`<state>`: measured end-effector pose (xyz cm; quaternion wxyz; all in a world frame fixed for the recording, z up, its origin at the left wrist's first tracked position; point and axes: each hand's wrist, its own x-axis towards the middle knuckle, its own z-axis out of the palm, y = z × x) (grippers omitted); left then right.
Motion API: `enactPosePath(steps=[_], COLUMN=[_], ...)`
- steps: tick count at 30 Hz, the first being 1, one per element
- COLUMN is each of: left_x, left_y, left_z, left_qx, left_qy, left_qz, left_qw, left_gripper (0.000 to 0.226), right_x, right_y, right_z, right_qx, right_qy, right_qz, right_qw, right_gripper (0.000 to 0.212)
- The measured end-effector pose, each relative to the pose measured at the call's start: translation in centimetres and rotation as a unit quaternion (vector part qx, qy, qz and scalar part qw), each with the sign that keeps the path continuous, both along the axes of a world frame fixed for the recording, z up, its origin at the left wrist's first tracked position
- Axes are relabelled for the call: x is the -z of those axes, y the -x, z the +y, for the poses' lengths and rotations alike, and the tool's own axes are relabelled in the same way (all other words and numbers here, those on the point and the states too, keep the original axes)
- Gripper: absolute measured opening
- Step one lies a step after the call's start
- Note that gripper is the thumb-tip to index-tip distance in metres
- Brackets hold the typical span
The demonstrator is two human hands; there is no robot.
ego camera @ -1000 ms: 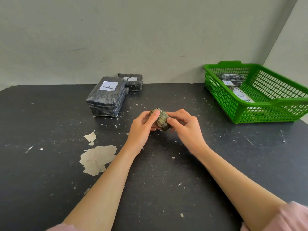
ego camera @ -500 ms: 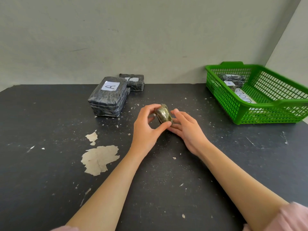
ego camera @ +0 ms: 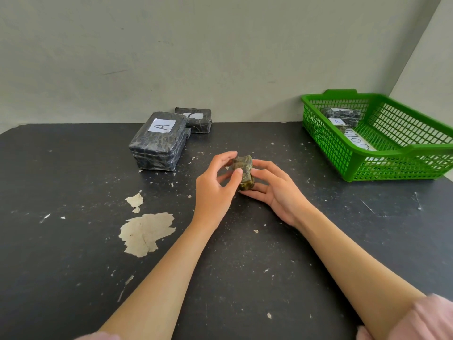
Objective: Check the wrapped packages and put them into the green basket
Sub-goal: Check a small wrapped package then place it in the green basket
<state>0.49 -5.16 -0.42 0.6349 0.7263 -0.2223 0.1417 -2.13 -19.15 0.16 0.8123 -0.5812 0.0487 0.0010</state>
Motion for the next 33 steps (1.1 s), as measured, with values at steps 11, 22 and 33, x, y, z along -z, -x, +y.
enactPosePath(steps=[11, 22, 33], left_x=[-0.2, -0.3, 0.0], left_y=[0.1, -0.5, -1.2], left_z=[0.0, 0.5, 0.8], left_qx=[-0.019, -0.047, 0.048], left_qy=[0.018, 0.018, 0.125], left_qz=[0.013, -0.021, 0.237], left_qw=[1.0, 0.999, 0.962], left_gripper=[0.025, 0.015, 0.017], right_x=[0.2, 0.4, 0.8], right_y=[0.1, 0.4, 0.1], right_z=[-0.1, 0.1, 0.4], right_qx=[-0.008, 0.007, 0.159], right_qy=[0.002, 0.05, 0.154], right_qz=[-0.024, -0.059, -0.073], right_qw=[1.0, 0.997, 0.972], right_gripper=[0.03, 0.034, 0.037])
